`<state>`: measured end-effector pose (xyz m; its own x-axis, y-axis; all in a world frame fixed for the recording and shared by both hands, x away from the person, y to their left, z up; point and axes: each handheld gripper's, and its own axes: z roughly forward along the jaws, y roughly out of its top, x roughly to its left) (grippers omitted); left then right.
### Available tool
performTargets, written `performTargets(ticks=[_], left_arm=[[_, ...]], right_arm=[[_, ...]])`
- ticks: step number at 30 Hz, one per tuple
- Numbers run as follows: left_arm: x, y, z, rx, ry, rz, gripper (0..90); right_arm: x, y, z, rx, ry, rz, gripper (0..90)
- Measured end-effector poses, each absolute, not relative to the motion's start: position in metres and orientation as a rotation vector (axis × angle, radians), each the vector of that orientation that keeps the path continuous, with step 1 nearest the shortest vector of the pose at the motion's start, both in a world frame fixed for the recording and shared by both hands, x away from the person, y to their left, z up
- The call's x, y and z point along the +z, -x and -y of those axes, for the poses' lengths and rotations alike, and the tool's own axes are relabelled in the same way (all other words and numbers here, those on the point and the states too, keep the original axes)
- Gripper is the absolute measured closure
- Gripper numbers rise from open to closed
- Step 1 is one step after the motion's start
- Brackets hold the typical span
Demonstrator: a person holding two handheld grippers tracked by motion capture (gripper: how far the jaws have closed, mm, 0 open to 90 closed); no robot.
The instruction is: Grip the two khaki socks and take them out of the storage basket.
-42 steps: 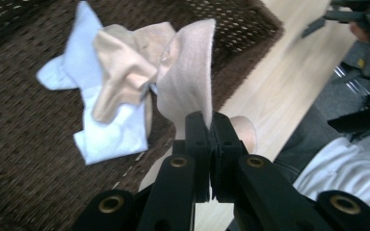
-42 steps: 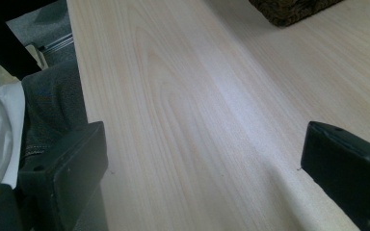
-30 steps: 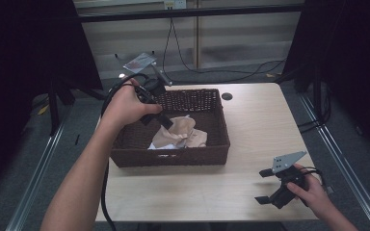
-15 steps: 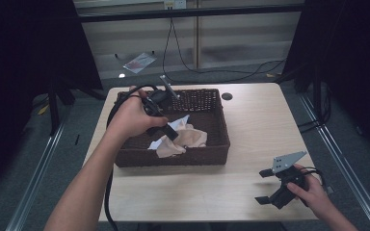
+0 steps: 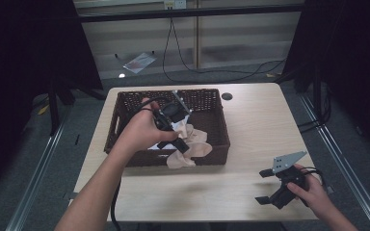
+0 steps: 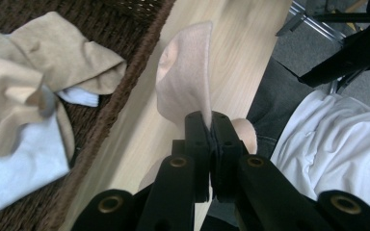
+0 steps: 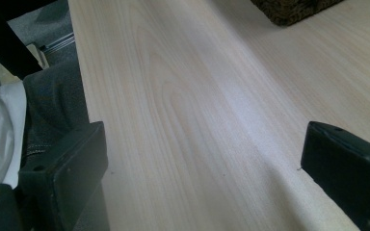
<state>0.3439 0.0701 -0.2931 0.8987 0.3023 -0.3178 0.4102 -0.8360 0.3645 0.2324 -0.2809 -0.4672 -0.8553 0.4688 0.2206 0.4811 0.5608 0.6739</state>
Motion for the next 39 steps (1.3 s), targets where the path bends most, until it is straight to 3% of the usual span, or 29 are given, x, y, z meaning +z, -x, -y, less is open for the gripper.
performTargets(ticks=[39], left_arm=[[-0.381, -0.337, -0.042, -0.393, -2.705, -0.502, 86.0]], right_arm=[[-0.466, -0.232, 0.281, -1.209, 0.832, 2.770, 2.5]])
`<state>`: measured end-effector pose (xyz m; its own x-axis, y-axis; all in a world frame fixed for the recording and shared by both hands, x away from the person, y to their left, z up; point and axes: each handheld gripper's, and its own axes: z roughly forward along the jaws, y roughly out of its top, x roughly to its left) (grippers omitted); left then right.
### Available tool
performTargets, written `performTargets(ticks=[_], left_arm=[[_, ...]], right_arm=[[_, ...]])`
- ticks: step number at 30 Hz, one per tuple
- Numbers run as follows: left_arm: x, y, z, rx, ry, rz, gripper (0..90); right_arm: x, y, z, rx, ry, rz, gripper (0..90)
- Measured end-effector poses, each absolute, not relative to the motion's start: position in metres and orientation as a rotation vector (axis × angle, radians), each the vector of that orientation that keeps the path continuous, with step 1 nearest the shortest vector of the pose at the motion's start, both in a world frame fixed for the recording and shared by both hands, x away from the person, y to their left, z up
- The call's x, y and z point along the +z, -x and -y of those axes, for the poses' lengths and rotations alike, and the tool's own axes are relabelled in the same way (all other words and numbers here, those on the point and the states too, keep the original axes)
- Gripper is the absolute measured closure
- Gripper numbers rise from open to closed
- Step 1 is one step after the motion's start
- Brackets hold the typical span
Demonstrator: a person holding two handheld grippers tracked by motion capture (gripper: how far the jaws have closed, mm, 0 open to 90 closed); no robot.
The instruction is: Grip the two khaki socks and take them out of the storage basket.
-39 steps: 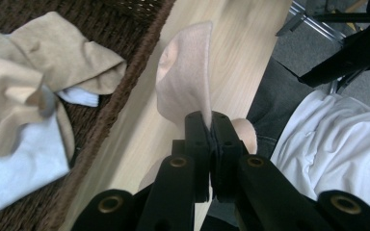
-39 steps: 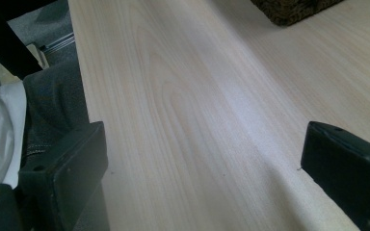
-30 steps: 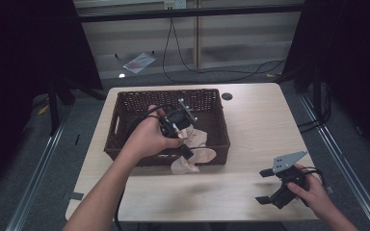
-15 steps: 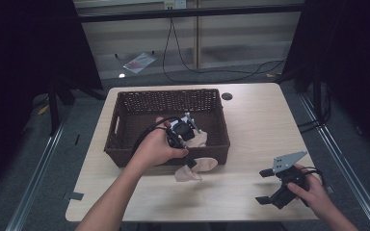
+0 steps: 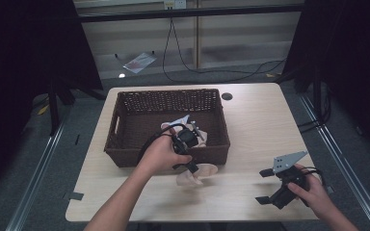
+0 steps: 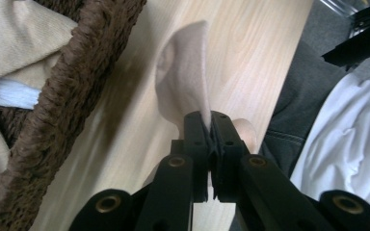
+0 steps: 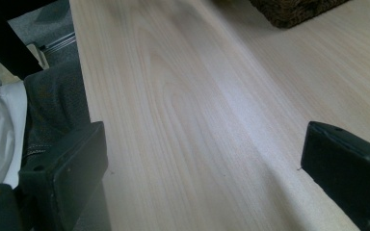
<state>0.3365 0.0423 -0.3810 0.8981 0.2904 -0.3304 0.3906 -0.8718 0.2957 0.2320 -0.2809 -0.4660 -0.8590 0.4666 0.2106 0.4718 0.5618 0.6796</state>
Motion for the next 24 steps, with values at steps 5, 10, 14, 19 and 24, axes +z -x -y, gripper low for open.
performTargets(ticks=[5, 10, 14, 19, 24], left_arm=[[-0.382, -0.334, -0.042, -0.388, -2.696, -0.517, 71.2], [-0.368, -0.336, -0.045, -0.375, -2.666, -0.511, 61.3], [-0.356, -0.340, -0.047, -0.337, -2.657, -0.522, 53.0], [-0.340, -0.353, -0.053, -0.273, -2.635, -0.563, 43.0], [-0.342, -0.366, -0.056, -0.191, -2.599, -0.640, 30.8]], right_arm=[[-0.466, -0.232, 0.281, -1.210, 0.826, 2.767, 2.5], [-0.466, -0.232, 0.281, -1.204, 0.827, 2.771, 2.5], [-0.467, -0.232, 0.280, -1.204, 0.827, 2.769, 2.5], [-0.467, -0.232, 0.280, -1.203, 0.828, 2.768, 2.5], [-0.467, -0.232, 0.280, -1.203, 0.829, 2.769, 2.5]])
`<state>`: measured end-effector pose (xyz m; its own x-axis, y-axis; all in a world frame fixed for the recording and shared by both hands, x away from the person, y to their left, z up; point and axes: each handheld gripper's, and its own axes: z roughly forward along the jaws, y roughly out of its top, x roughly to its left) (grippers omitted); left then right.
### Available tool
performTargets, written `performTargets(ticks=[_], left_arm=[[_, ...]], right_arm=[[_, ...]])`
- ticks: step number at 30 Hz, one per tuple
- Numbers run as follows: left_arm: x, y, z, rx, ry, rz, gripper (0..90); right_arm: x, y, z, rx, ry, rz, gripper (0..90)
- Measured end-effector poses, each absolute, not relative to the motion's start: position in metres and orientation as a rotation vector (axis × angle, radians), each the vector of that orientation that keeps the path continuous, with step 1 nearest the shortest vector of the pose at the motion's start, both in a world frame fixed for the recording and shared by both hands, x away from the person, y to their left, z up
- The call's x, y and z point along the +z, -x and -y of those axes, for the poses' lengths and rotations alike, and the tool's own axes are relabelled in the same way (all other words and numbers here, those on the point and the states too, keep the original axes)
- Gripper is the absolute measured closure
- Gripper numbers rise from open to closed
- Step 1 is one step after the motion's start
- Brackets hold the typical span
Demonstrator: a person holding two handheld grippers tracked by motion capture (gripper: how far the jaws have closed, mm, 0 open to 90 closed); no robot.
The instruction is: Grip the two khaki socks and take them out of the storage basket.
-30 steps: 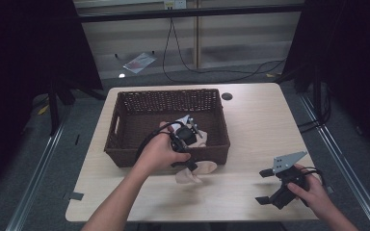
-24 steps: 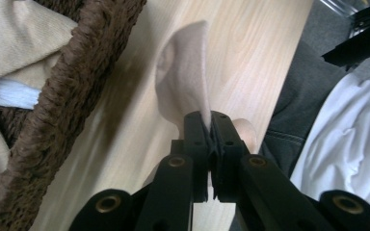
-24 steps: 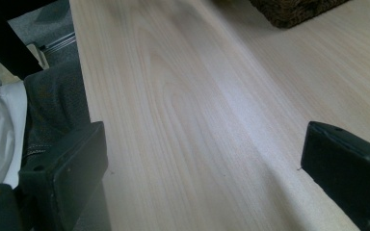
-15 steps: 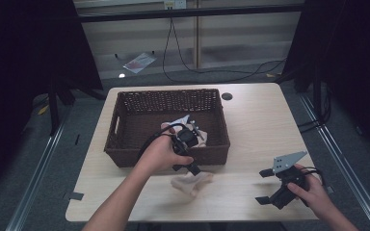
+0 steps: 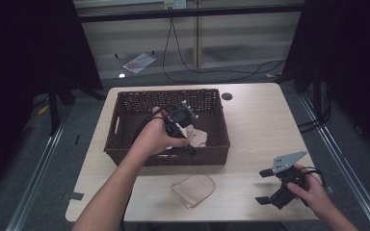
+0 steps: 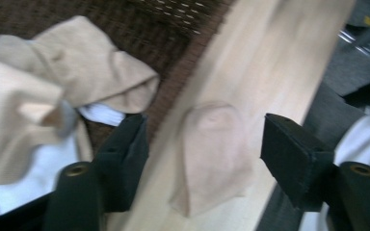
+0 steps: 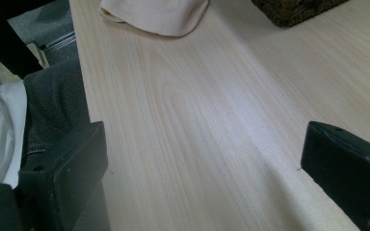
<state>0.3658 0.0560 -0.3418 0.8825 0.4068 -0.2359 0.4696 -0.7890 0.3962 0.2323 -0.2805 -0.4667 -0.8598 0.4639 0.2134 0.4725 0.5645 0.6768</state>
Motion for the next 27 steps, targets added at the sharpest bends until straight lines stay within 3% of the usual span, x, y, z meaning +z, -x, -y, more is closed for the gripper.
performTargets(ticks=[3, 10, 27], left_arm=[[-0.346, -0.376, -0.058, -0.136, -2.585, -0.678, 22.6], [-0.361, -0.397, -0.062, -0.066, -2.588, -0.736, 15.8], [-0.391, -0.428, -0.071, -0.012, -2.545, -0.854, 13.6]], right_arm=[[-0.467, -0.232, 0.281, -1.204, 0.829, 2.768, 2.5], [-0.467, -0.232, 0.281, -1.210, 0.826, 2.766, 2.5], [-0.465, -0.232, 0.281, -1.214, 0.829, 2.761, 2.5]])
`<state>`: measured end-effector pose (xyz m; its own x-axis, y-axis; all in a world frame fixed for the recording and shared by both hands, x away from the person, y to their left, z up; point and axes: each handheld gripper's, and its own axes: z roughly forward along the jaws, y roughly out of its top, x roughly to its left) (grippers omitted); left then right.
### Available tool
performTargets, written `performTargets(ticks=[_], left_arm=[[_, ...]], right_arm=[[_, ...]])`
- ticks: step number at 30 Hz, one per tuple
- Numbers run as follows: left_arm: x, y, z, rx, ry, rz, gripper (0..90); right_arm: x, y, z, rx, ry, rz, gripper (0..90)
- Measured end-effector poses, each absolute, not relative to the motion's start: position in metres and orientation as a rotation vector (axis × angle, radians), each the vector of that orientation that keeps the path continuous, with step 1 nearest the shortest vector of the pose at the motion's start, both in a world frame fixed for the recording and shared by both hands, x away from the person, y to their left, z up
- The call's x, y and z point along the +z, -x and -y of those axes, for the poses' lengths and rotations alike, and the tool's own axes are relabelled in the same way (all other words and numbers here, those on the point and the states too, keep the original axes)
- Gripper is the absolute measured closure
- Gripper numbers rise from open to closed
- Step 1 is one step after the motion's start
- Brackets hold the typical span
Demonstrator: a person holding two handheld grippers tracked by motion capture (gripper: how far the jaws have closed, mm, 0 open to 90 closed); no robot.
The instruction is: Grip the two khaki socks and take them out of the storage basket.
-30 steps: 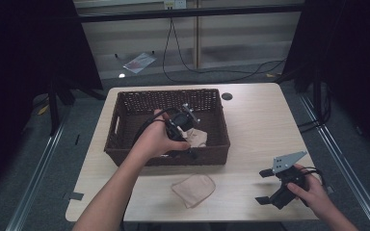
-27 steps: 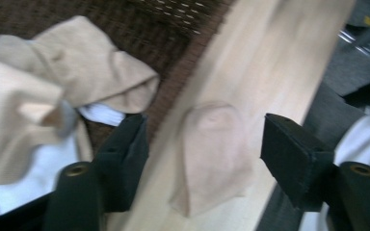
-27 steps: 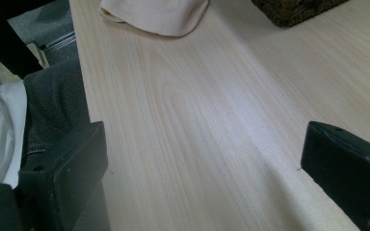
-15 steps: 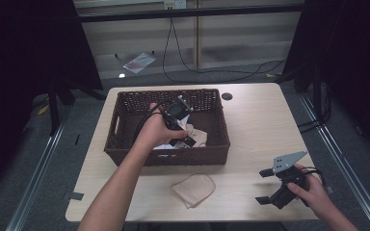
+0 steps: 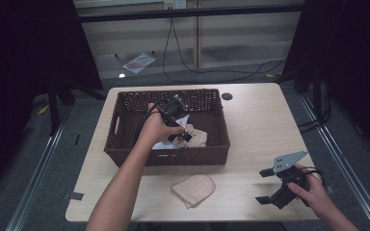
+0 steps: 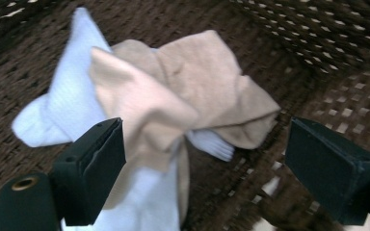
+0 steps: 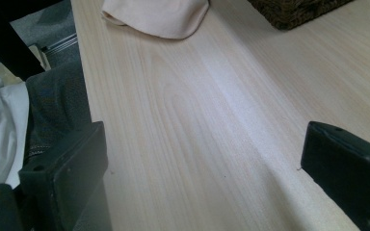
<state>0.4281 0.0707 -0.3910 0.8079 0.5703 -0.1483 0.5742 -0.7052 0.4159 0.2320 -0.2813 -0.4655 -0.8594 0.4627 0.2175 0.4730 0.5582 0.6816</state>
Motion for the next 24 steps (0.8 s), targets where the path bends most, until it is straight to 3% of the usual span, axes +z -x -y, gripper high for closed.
performTargets(ticks=[24], left_arm=[[-0.430, -0.452, -0.067, 0.019, -2.490, -0.975, 10.1]], right_arm=[[-0.465, -0.232, 0.281, -1.221, 0.826, 2.762, 2.5]])
